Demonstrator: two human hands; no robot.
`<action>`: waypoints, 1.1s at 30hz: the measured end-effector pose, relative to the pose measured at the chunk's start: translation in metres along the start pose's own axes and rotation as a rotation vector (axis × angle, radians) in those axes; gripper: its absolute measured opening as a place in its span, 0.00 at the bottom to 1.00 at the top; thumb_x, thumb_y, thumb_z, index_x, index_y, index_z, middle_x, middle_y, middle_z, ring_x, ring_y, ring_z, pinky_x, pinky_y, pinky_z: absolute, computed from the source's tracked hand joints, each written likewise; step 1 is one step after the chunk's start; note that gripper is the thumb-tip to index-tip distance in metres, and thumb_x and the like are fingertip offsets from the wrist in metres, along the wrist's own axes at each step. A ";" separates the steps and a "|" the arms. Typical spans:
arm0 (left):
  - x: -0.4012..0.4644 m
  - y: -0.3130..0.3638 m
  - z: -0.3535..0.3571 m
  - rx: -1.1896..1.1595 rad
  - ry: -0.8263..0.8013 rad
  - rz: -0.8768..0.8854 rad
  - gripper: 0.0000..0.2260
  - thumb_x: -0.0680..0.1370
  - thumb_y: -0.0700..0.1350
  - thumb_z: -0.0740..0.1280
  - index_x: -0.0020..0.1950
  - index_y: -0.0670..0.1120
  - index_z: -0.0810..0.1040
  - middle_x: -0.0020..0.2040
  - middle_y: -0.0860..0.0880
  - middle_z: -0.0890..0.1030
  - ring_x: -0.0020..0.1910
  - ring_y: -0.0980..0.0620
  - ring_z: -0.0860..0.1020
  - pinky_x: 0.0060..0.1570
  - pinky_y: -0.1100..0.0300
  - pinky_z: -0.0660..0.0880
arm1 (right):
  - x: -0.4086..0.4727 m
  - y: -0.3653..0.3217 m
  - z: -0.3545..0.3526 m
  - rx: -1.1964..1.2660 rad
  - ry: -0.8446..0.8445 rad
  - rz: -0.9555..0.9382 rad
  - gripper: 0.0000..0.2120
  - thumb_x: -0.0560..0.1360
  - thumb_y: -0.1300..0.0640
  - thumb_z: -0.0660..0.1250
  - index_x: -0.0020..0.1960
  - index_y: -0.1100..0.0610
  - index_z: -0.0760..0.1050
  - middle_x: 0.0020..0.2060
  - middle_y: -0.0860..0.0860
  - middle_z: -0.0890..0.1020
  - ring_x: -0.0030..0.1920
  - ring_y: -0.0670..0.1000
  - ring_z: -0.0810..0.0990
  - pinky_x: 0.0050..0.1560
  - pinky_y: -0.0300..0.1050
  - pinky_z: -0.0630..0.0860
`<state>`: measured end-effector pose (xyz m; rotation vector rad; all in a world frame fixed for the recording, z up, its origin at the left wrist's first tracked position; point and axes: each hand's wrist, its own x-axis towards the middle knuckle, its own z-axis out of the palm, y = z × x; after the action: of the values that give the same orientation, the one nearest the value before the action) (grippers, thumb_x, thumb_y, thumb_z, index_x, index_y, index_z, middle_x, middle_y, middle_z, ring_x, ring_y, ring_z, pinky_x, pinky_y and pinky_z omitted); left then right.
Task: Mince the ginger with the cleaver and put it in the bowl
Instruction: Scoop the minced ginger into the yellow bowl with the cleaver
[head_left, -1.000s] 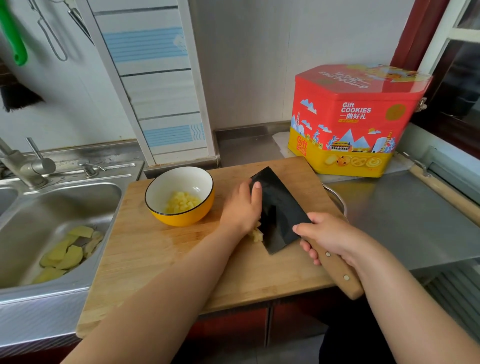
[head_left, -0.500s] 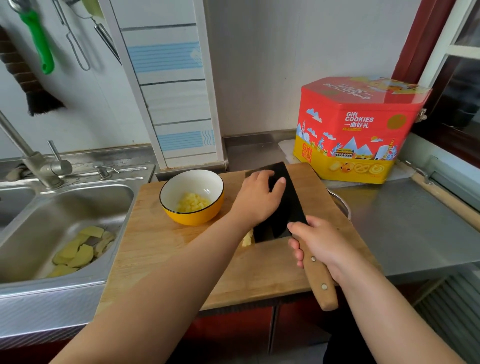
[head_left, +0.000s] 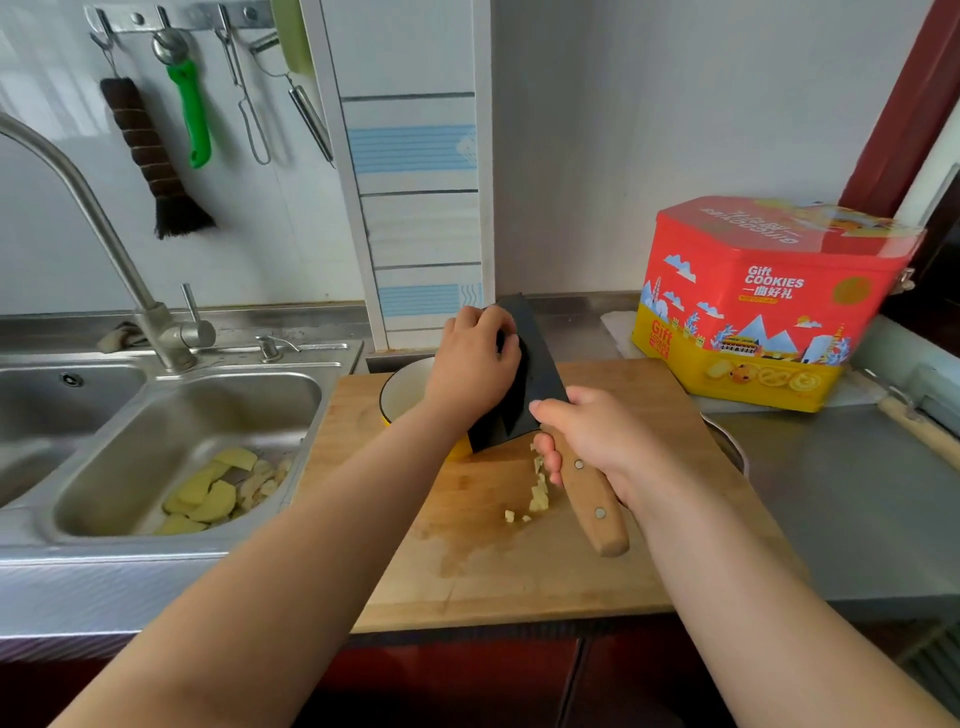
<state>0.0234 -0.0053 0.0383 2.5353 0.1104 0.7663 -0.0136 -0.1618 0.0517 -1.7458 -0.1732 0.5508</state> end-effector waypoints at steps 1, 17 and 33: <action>-0.001 -0.004 -0.002 0.019 0.000 -0.004 0.06 0.80 0.46 0.59 0.55 0.47 0.72 0.53 0.47 0.73 0.53 0.47 0.69 0.53 0.55 0.71 | 0.001 0.001 0.002 -0.004 0.000 0.001 0.14 0.80 0.54 0.64 0.63 0.51 0.65 0.25 0.51 0.78 0.23 0.48 0.74 0.27 0.42 0.75; -0.008 -0.038 -0.035 -0.015 -0.132 -0.240 0.17 0.77 0.33 0.57 0.59 0.49 0.75 0.56 0.50 0.81 0.54 0.51 0.79 0.49 0.58 0.75 | -0.006 0.001 -0.017 -0.050 0.140 -0.024 0.25 0.81 0.51 0.64 0.75 0.54 0.62 0.33 0.53 0.79 0.27 0.46 0.77 0.27 0.40 0.76; -0.032 -0.029 -0.031 0.121 -0.216 -0.089 0.24 0.84 0.52 0.49 0.78 0.46 0.53 0.78 0.47 0.56 0.77 0.50 0.50 0.74 0.53 0.50 | 0.021 -0.017 0.022 -0.108 0.167 -0.150 0.28 0.81 0.46 0.61 0.77 0.54 0.58 0.35 0.53 0.79 0.29 0.47 0.77 0.27 0.39 0.76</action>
<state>-0.0187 0.0265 0.0316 2.6887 0.2006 0.4599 -0.0020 -0.1291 0.0589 -1.8568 -0.2174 0.2893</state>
